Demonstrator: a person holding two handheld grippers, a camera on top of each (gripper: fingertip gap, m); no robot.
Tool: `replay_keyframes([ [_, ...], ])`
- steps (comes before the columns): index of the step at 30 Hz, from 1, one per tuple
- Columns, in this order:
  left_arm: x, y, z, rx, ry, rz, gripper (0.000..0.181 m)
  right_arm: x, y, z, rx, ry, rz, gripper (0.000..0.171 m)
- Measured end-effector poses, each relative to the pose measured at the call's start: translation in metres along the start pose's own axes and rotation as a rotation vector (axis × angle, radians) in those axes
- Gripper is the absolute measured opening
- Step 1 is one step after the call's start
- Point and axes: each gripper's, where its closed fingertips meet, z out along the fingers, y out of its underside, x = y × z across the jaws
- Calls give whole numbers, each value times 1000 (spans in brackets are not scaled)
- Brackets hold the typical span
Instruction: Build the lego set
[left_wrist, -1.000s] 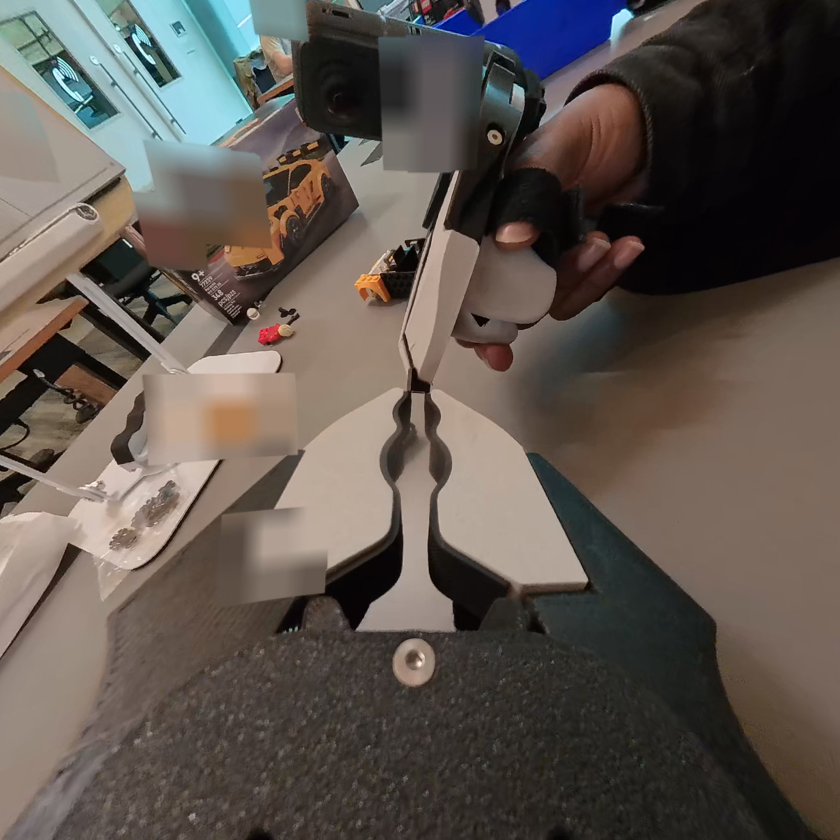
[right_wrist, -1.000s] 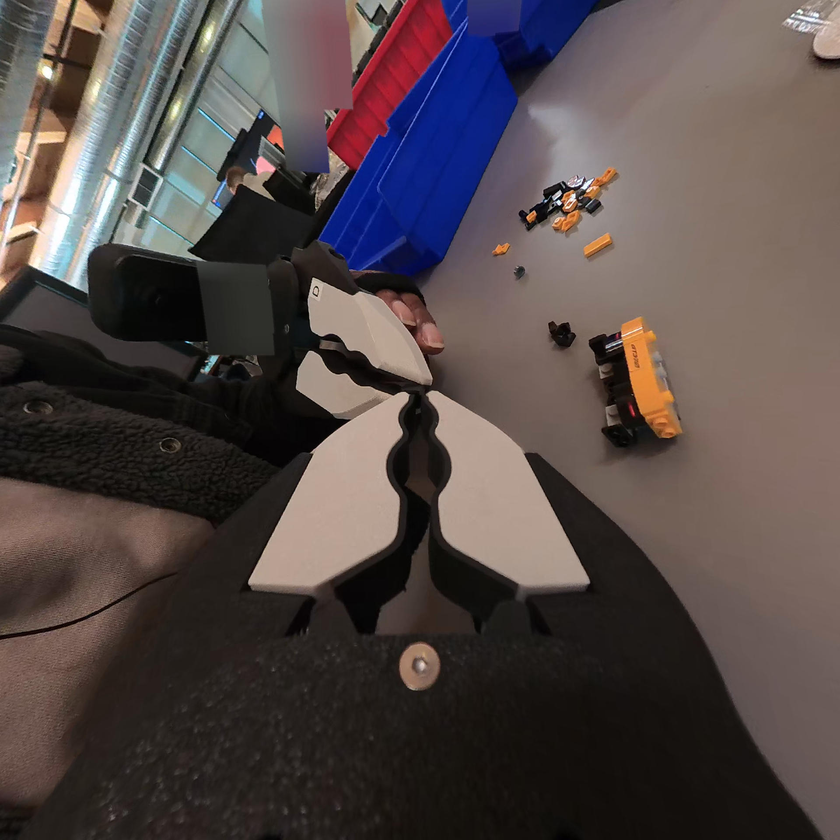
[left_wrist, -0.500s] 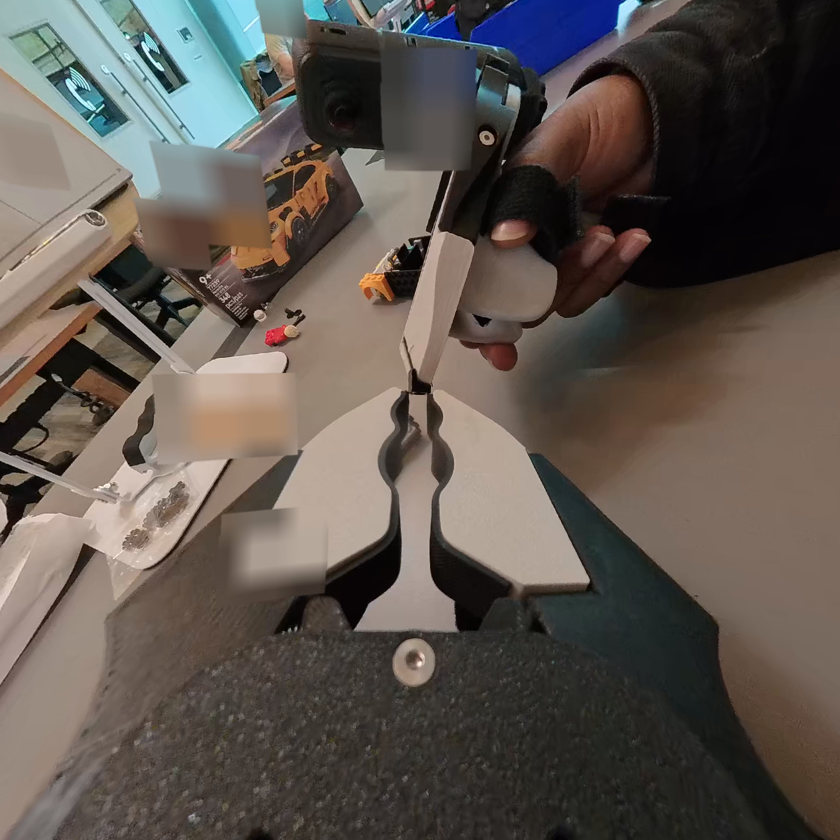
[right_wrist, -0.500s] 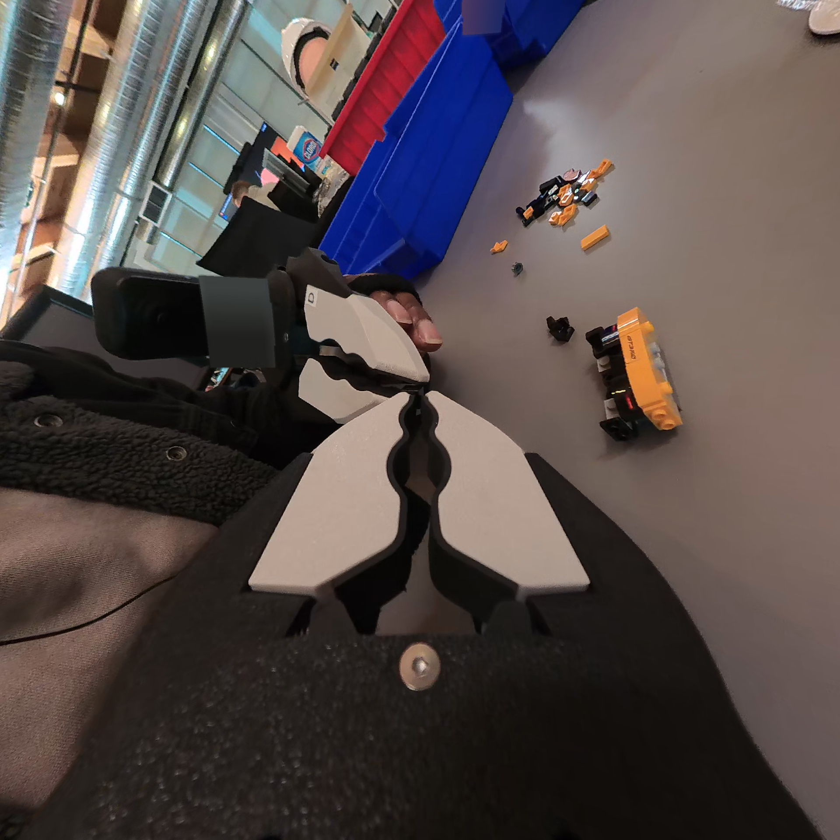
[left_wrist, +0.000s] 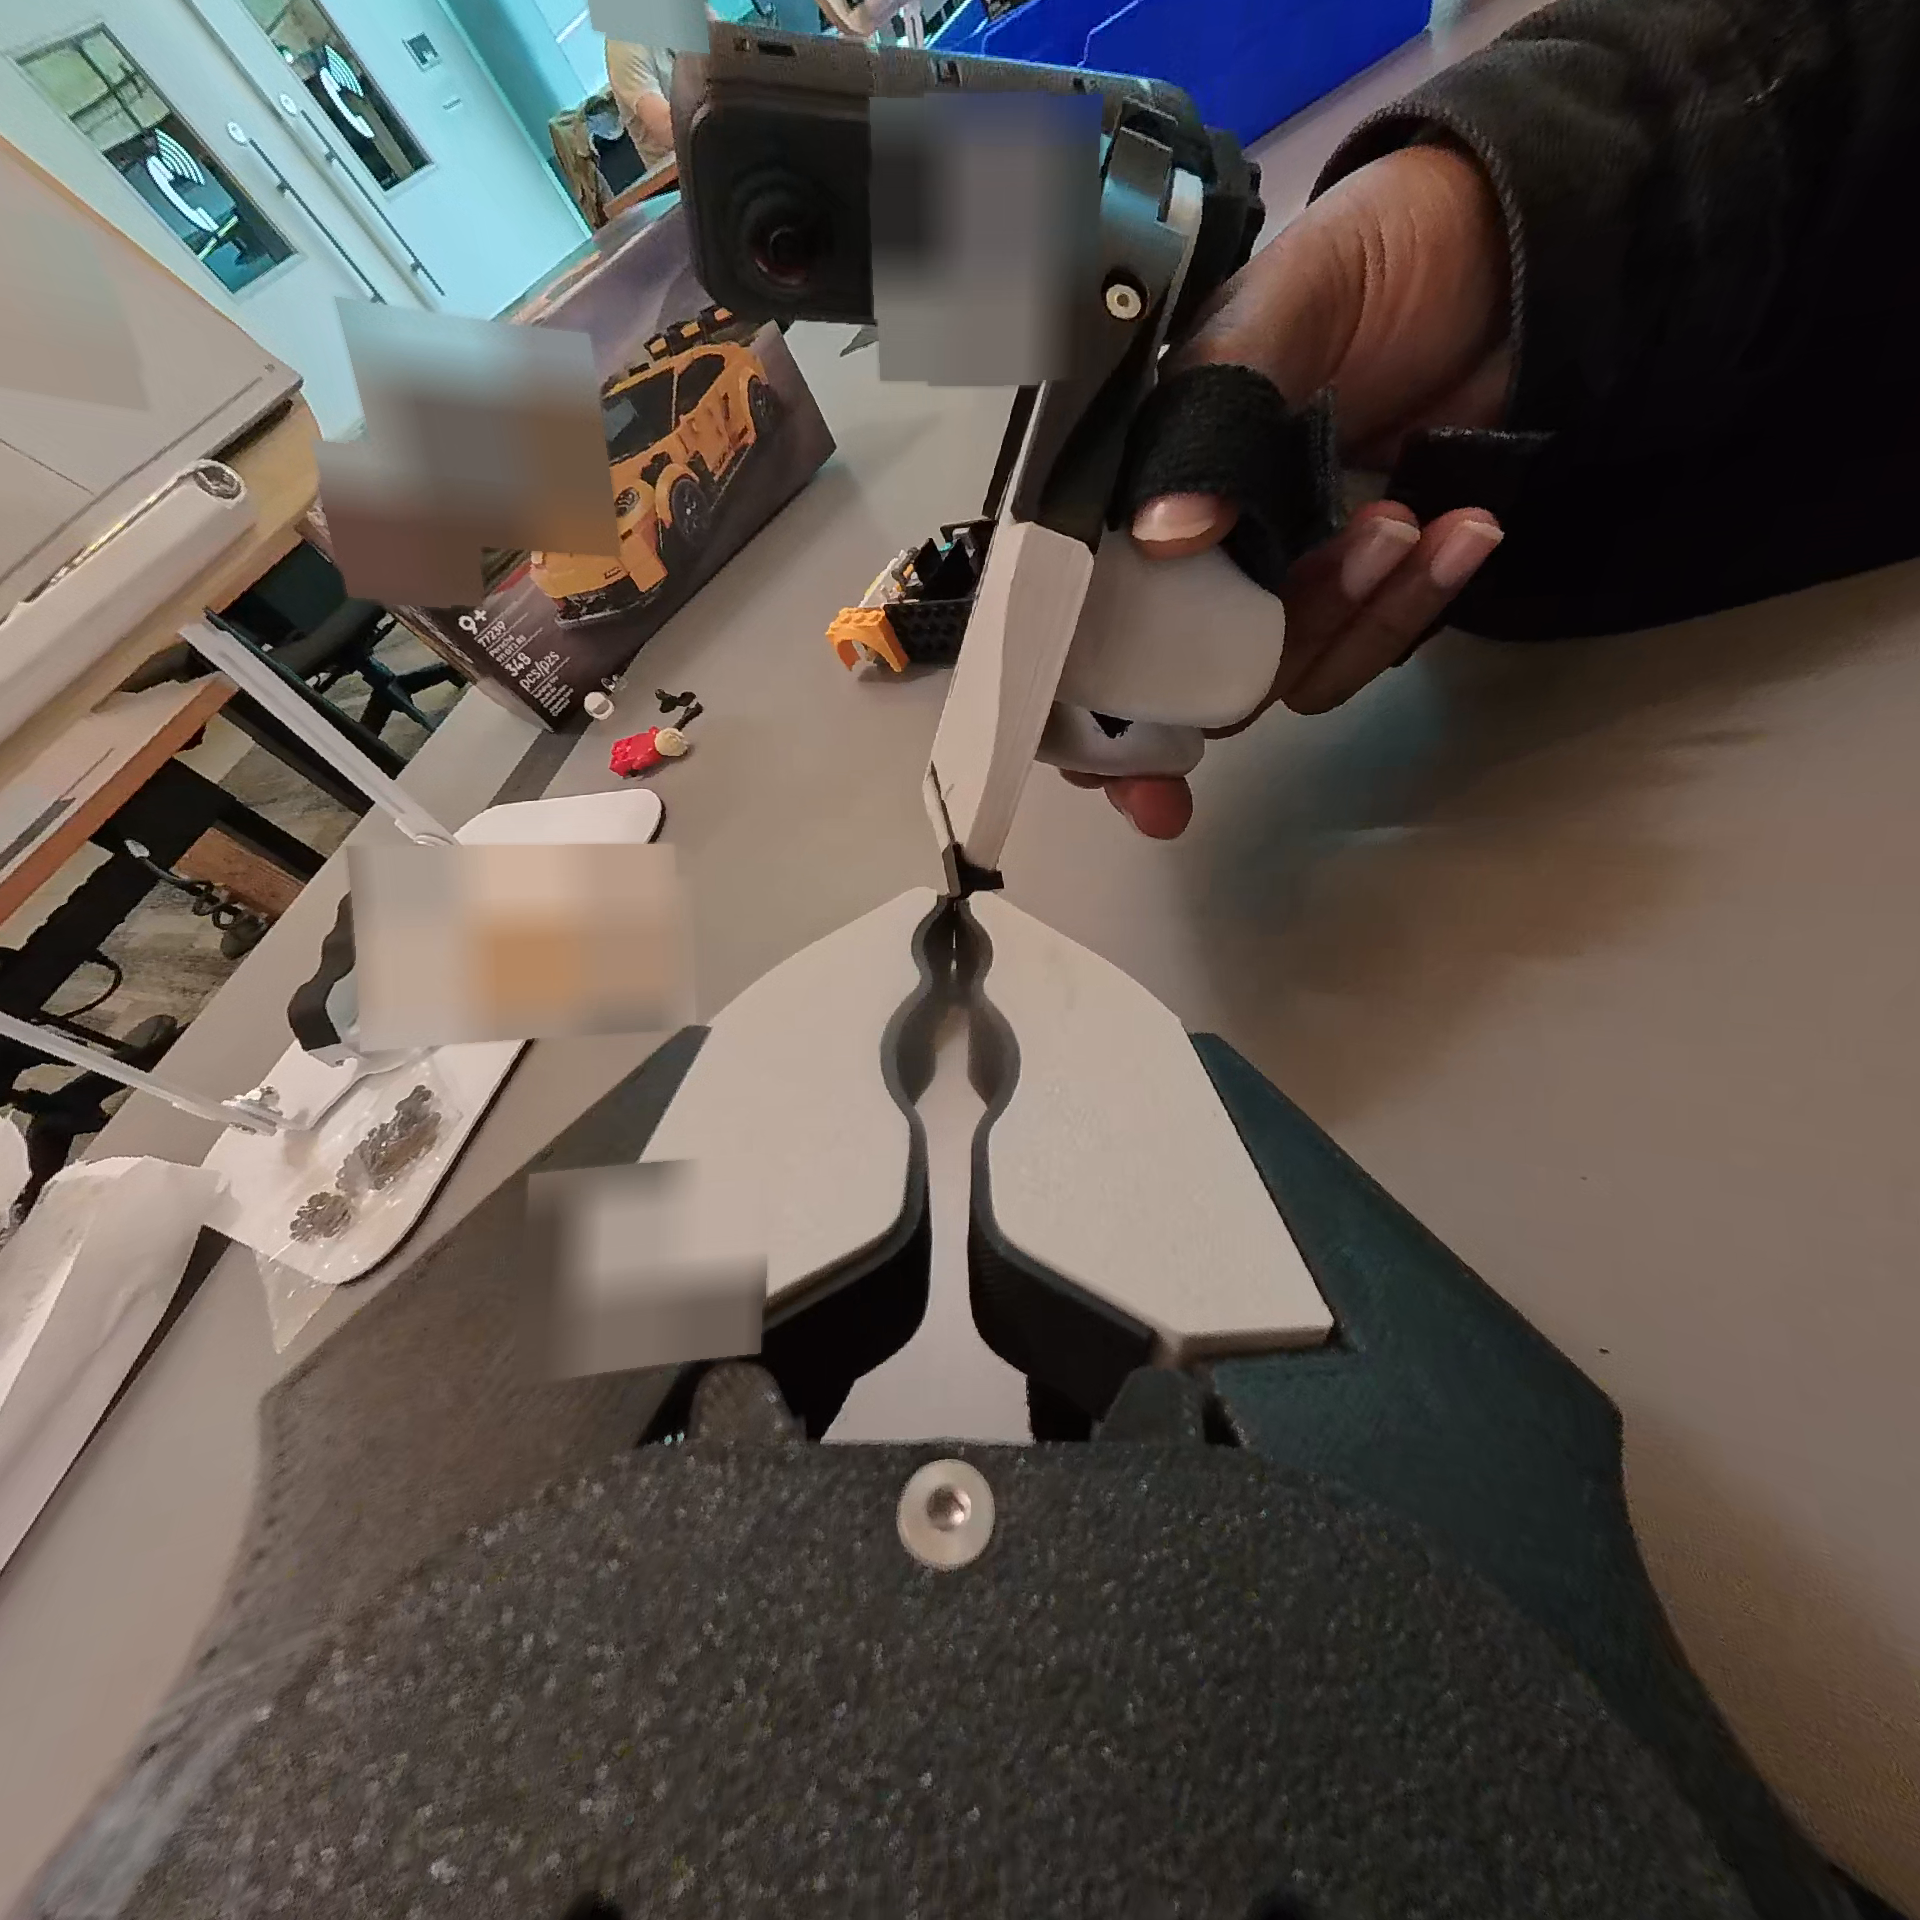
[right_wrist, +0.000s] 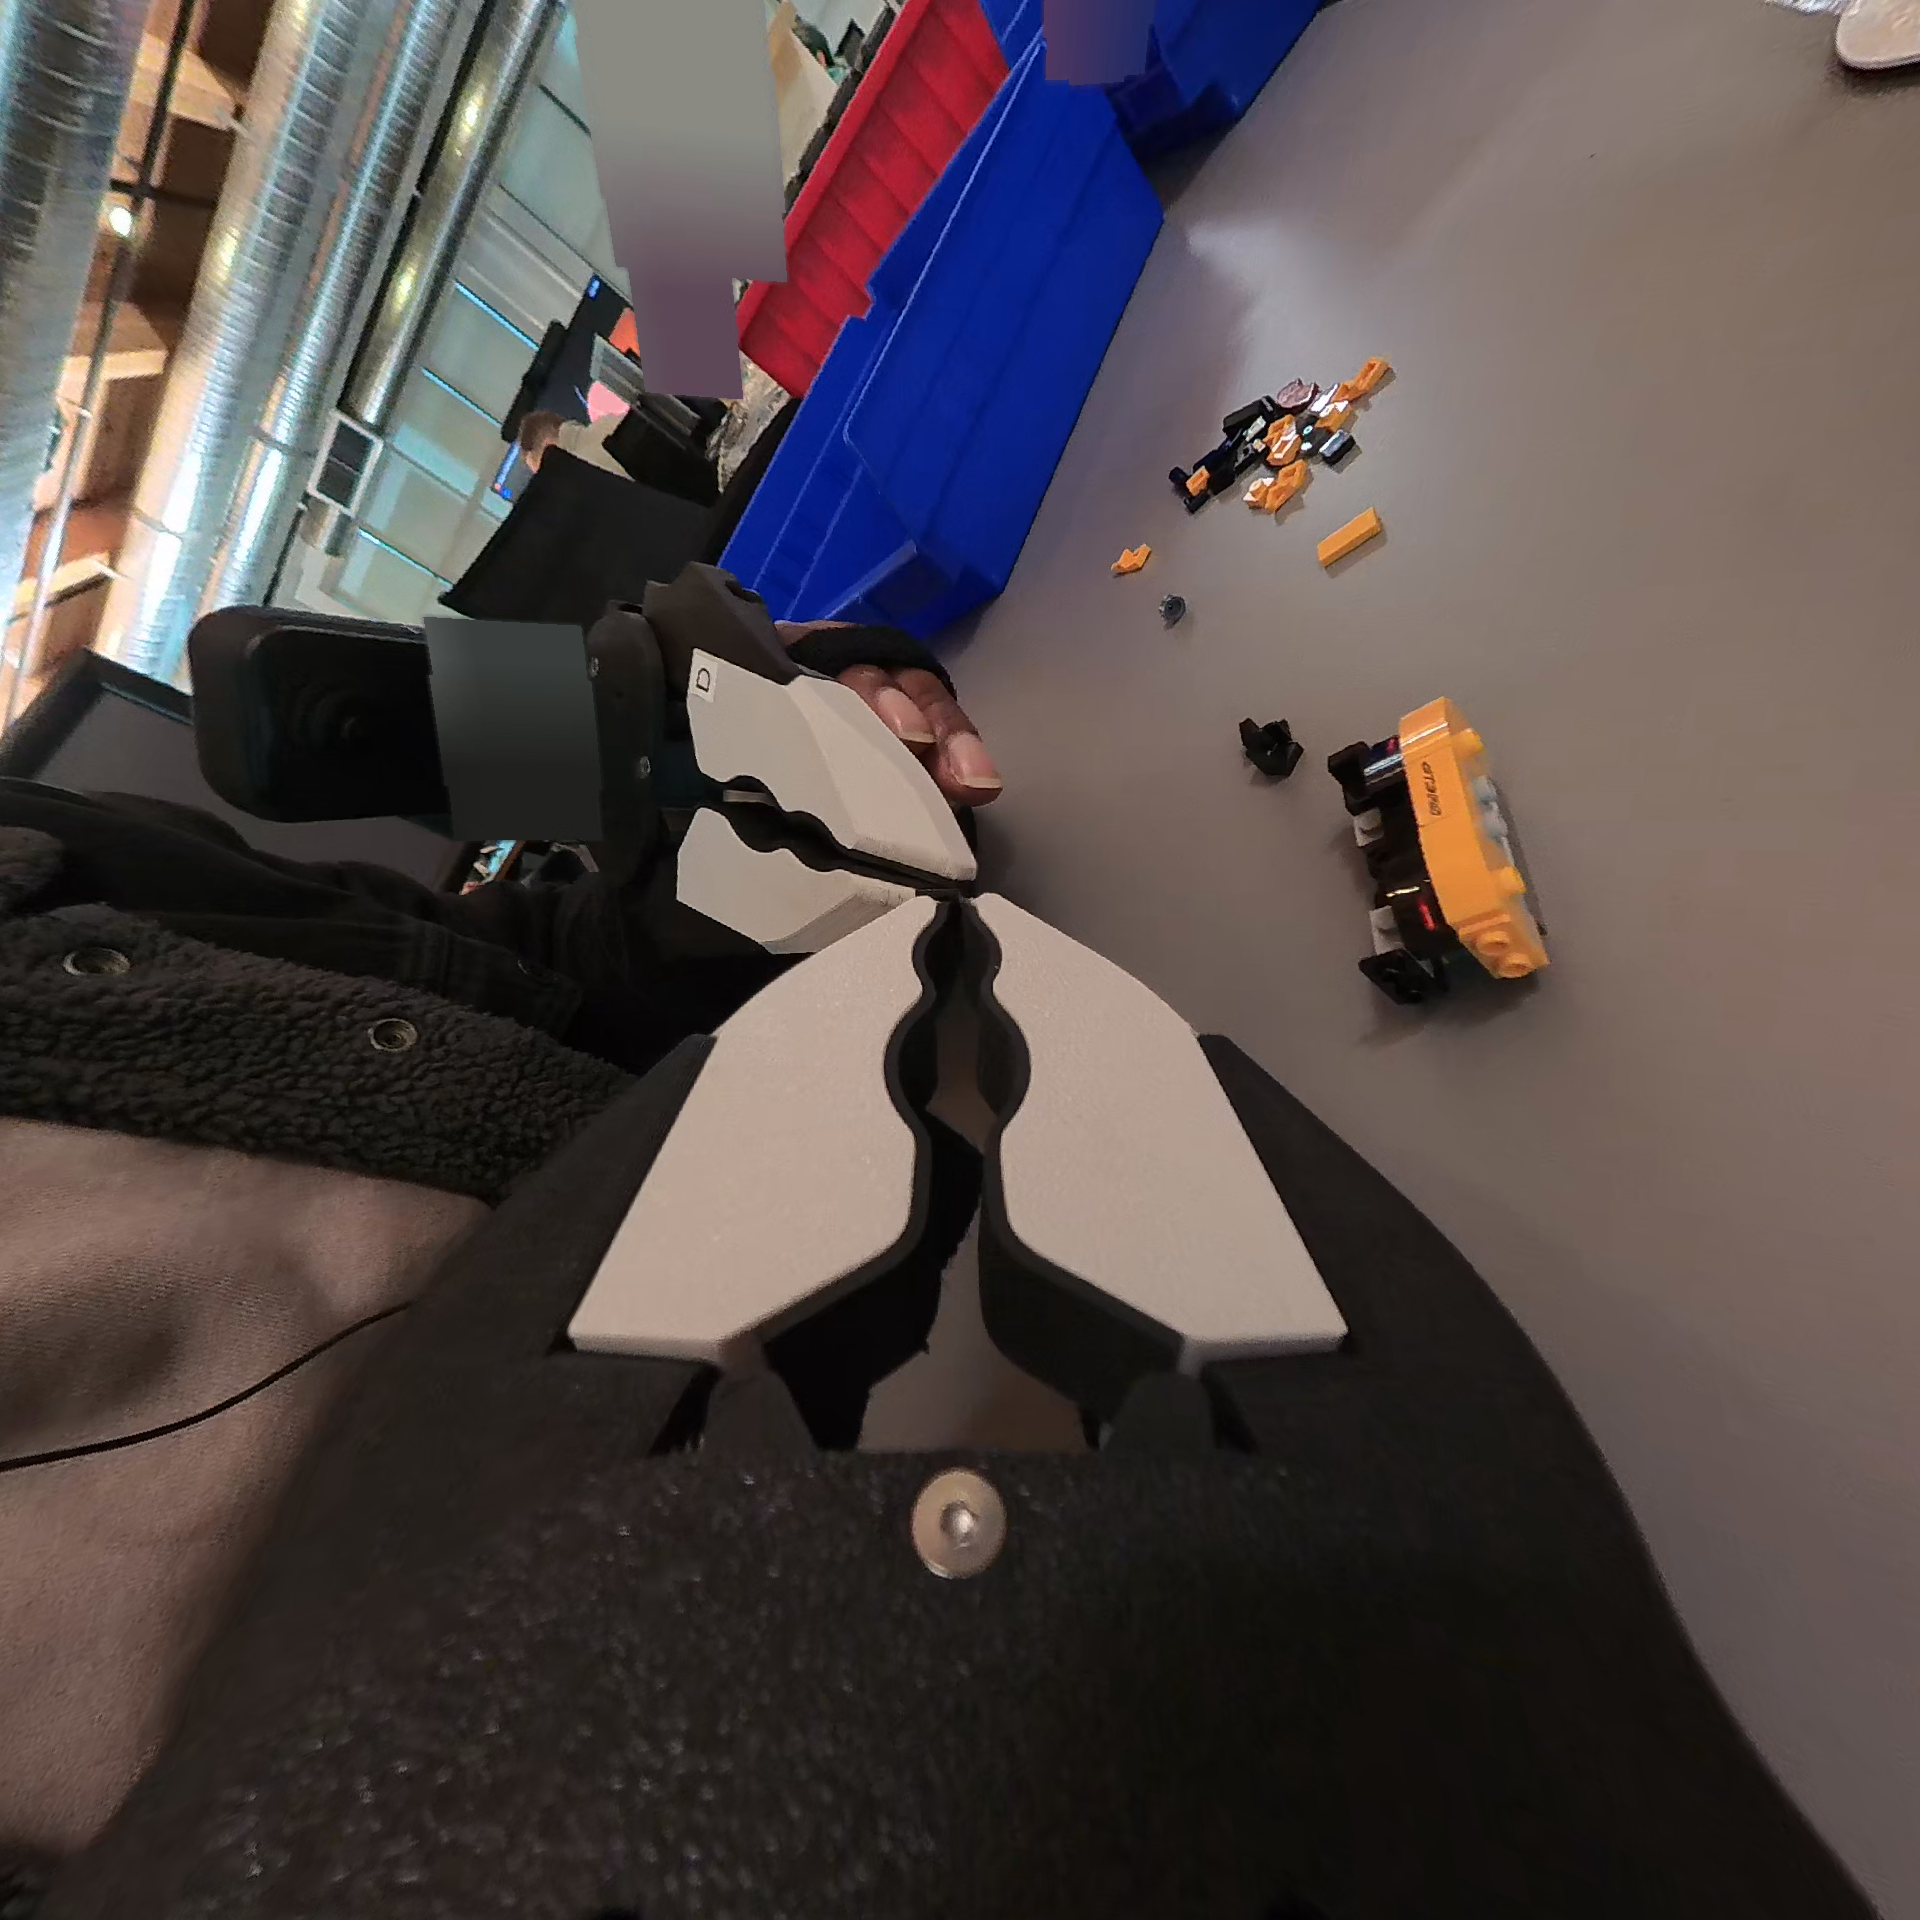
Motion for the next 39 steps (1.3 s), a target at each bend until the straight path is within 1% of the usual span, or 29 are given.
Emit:
replay_keyframes([
  [6,3,3,2,-17,14,15,9,4,2,1,-14,32,-21,1],
  [14,4,6,2,-34,10,41,7,6,3,2,-19,46,-24,1],
  [17,3,6,2,-32,16,15,2,5,3,1,-17,36,-17,1],
  [21,2,1,-1,14,63,-105,2,1,0,1,-3,6,-7,1],
  [23,2,1,-1,21,75,-135,2,1,0,0,0,8,-5,1],
  [29,5,1,1,20,82,-131,11,4,-1,-1,4,31,-6,1],
  [35,5,3,1,-2,72,-129,9,5,2,1,-7,47,-24,1],
  [39,5,2,1,2,89,-163,8,4,1,1,-7,39,-23,1],
])
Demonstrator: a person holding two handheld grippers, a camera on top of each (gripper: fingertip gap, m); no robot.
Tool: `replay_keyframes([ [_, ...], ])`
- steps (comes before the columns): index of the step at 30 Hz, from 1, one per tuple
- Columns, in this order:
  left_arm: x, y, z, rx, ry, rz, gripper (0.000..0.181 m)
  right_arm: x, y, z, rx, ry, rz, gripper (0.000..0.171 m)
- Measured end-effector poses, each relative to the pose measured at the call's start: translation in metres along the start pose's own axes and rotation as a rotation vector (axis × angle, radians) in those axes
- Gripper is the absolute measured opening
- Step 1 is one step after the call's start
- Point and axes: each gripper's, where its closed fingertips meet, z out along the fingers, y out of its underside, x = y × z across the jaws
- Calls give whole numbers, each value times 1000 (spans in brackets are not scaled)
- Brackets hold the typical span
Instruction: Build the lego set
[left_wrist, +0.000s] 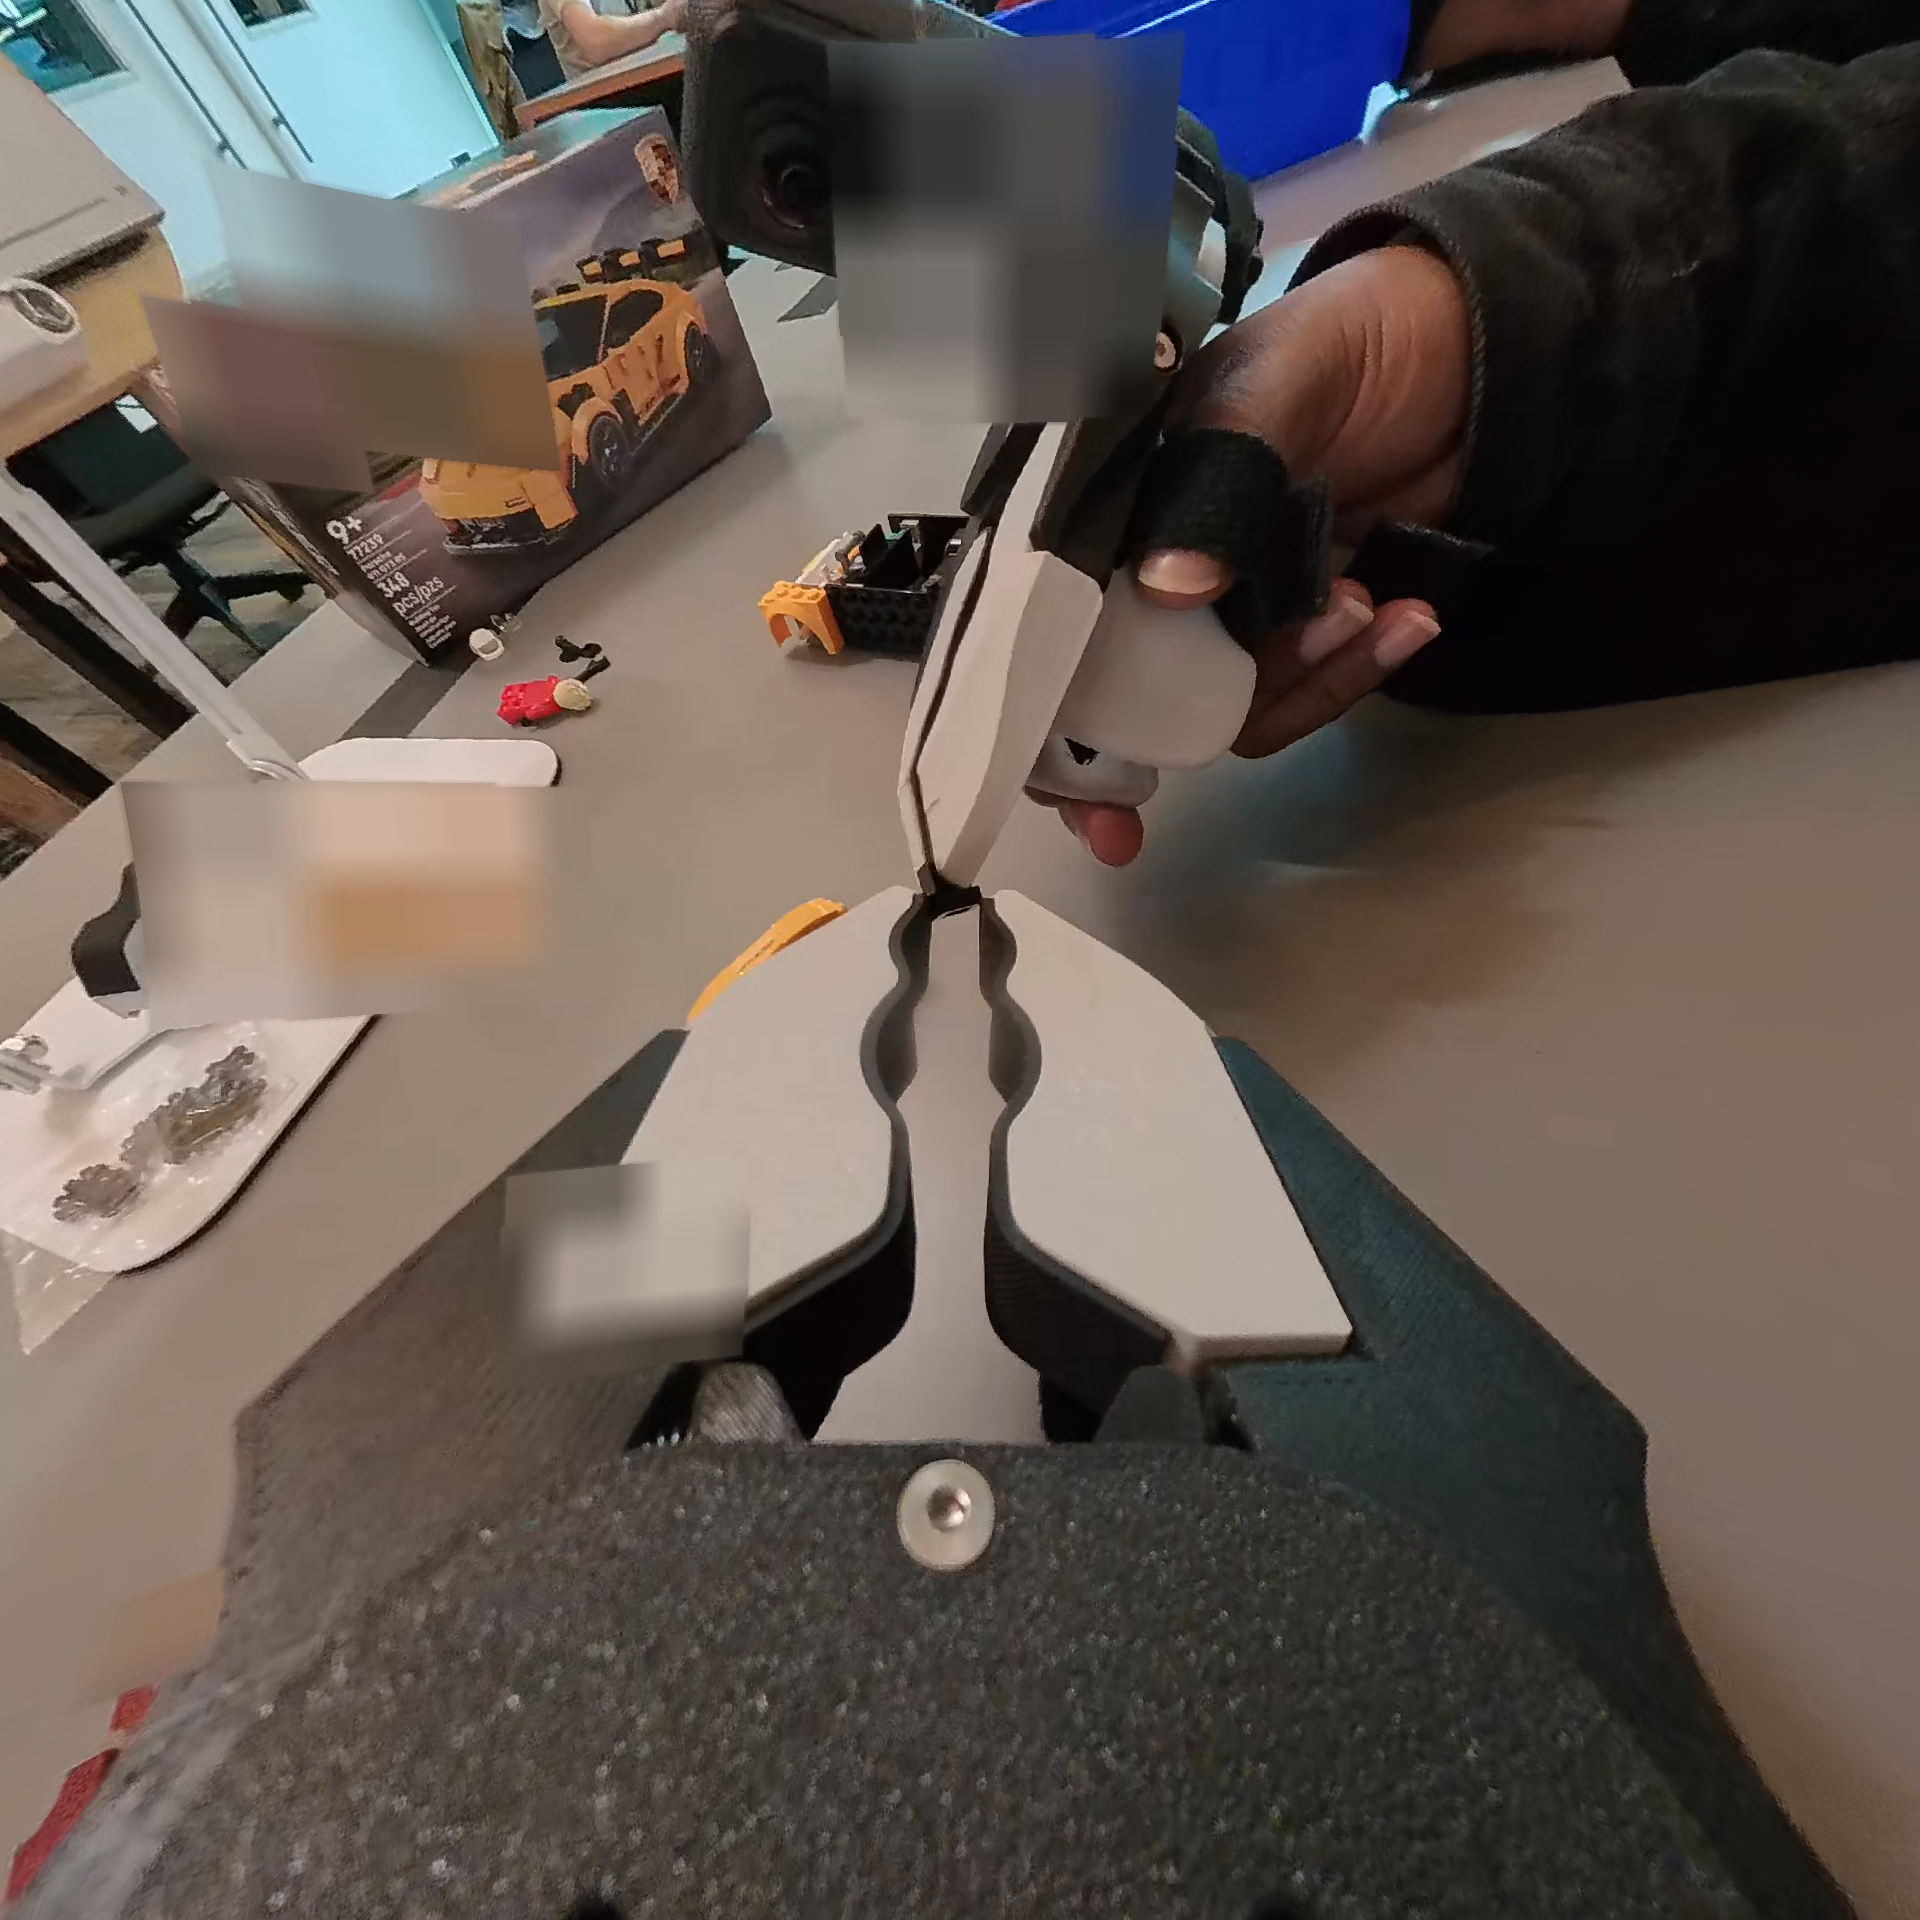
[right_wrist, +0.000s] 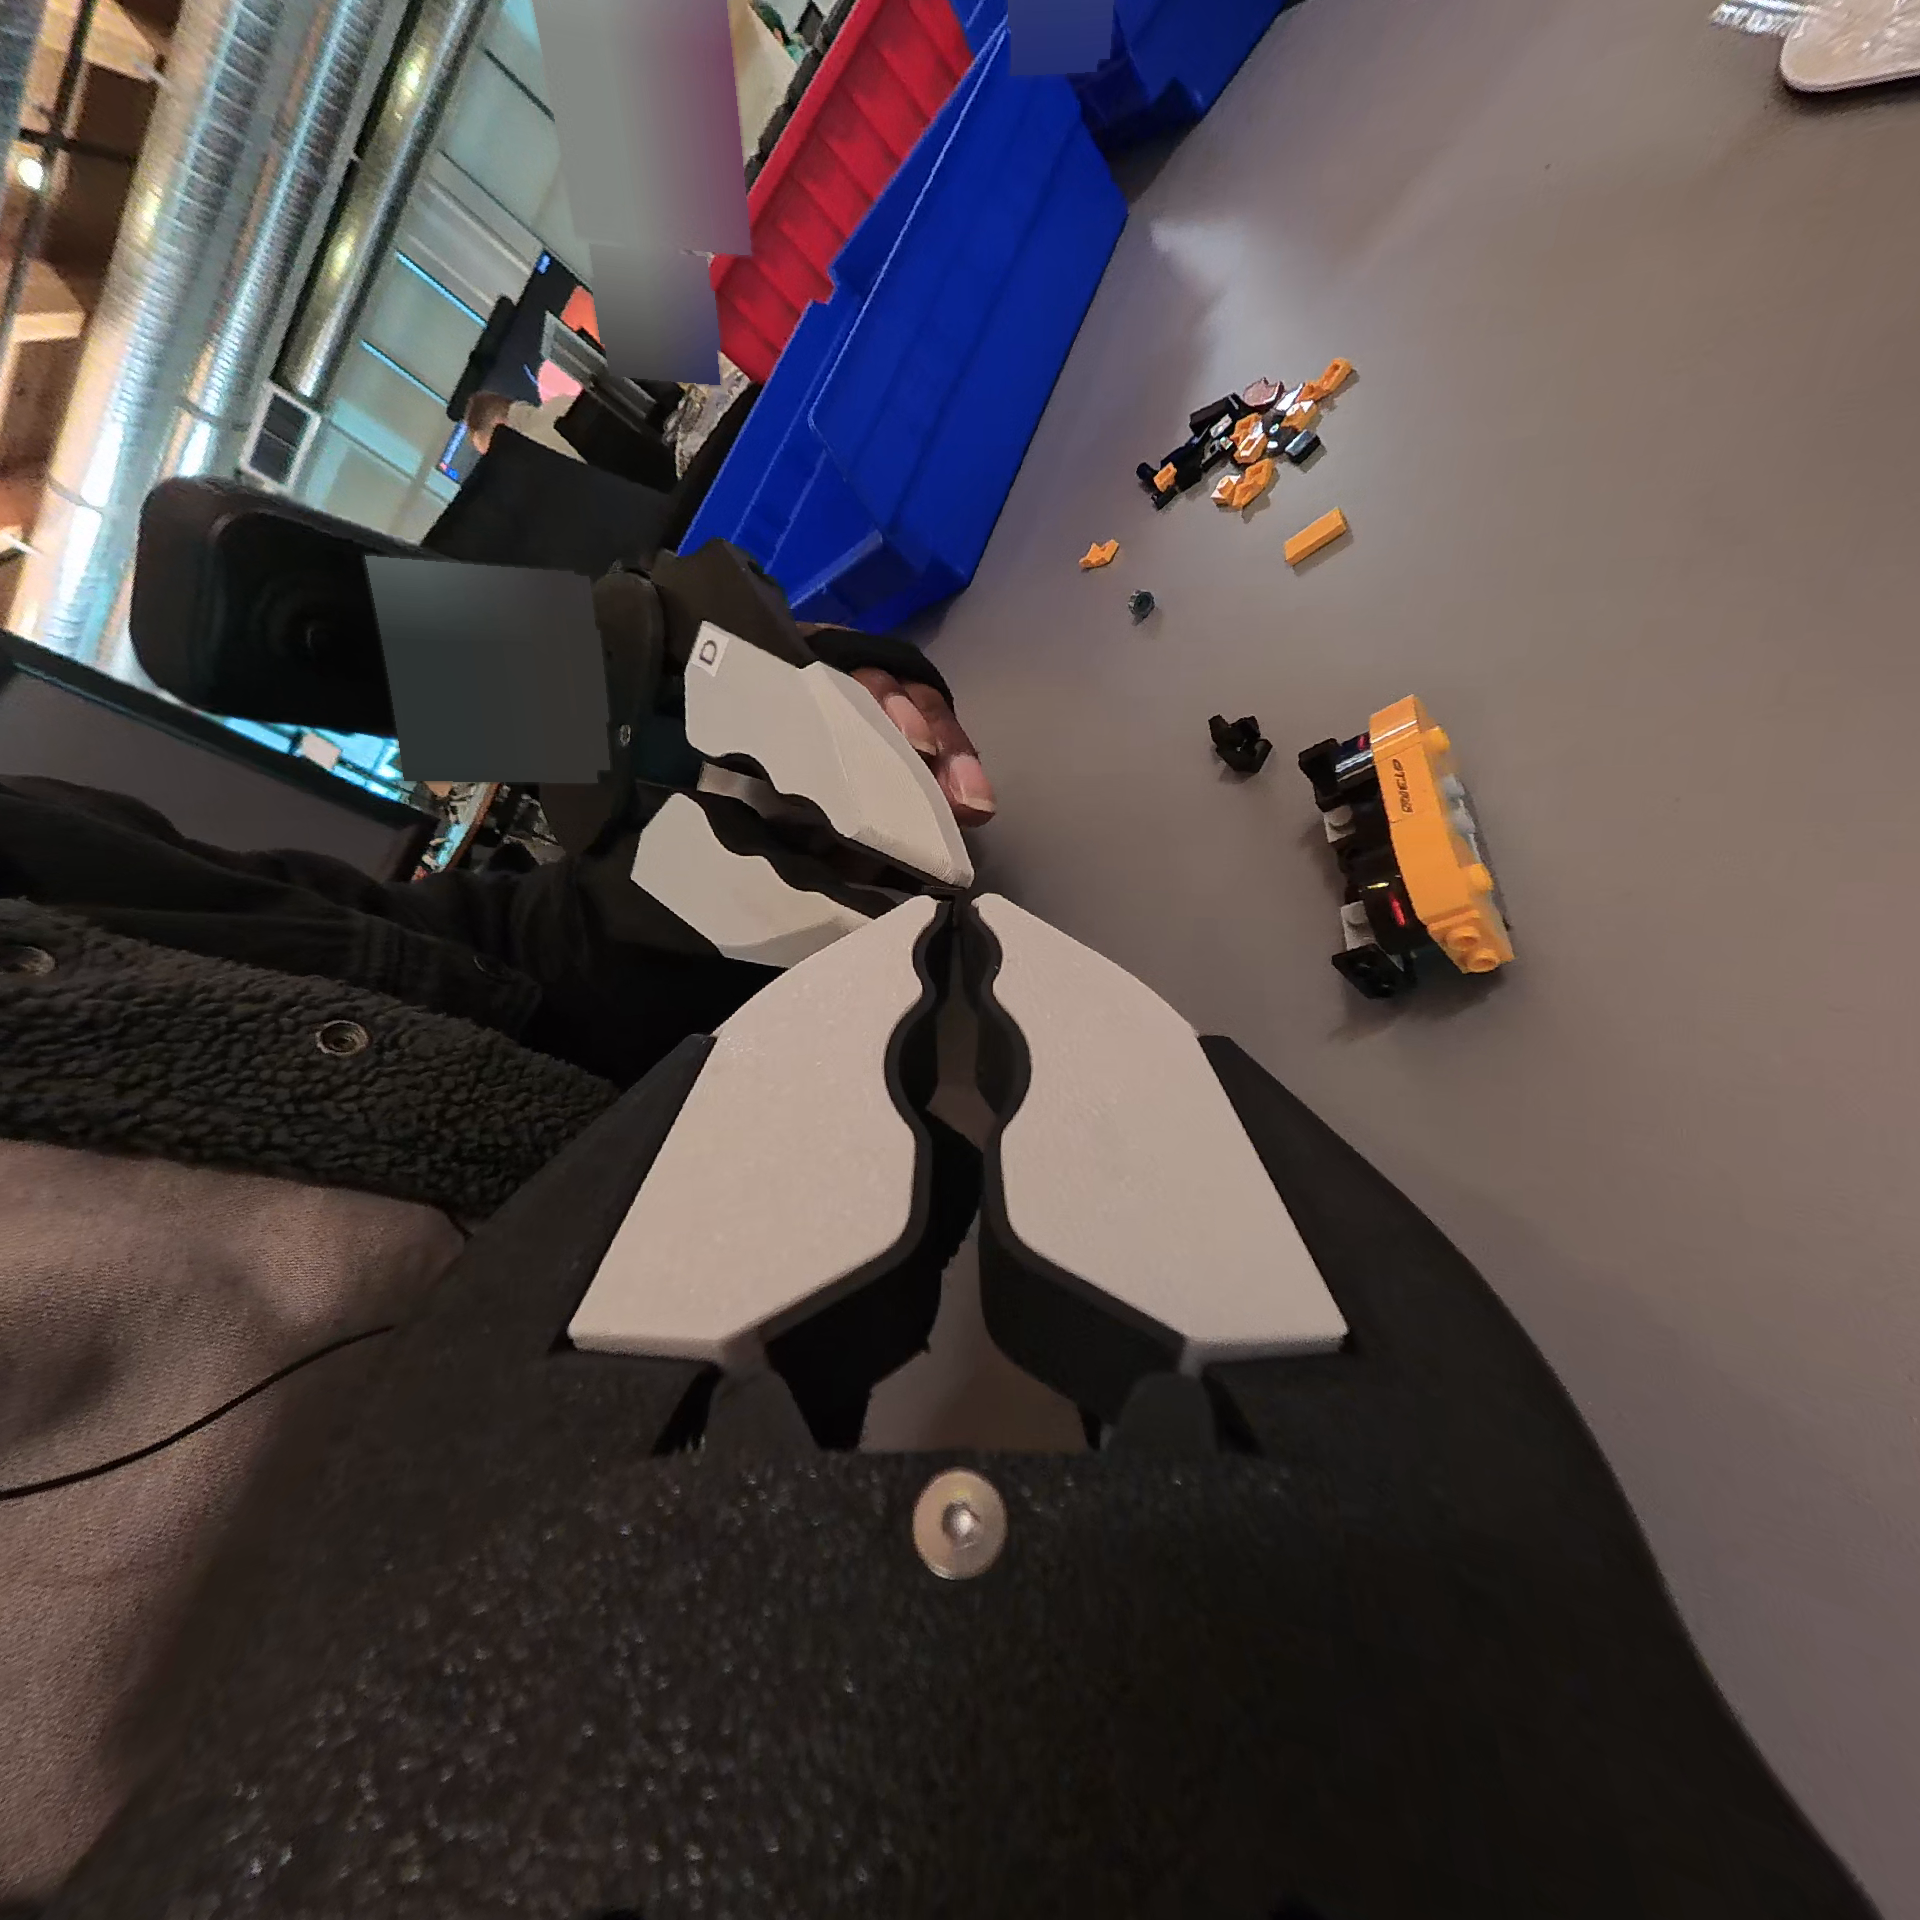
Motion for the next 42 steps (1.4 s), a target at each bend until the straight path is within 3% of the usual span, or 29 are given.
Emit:
replay_keyframes([
  [9,2,-11,-5,95,111,-200,8,-12,-4,-3,20,-68,-35,3],
  [20,17,-44,-25,318,412,-481,8,-54,-10,-12,77,-203,-305,10],
  [28,29,-47,-28,328,513,-506,7,-64,-6,-13,74,-196,-436,8],
  [42,25,-47,-28,332,499,-518,8,-61,-8,-14,88,-160,-477,6],
])
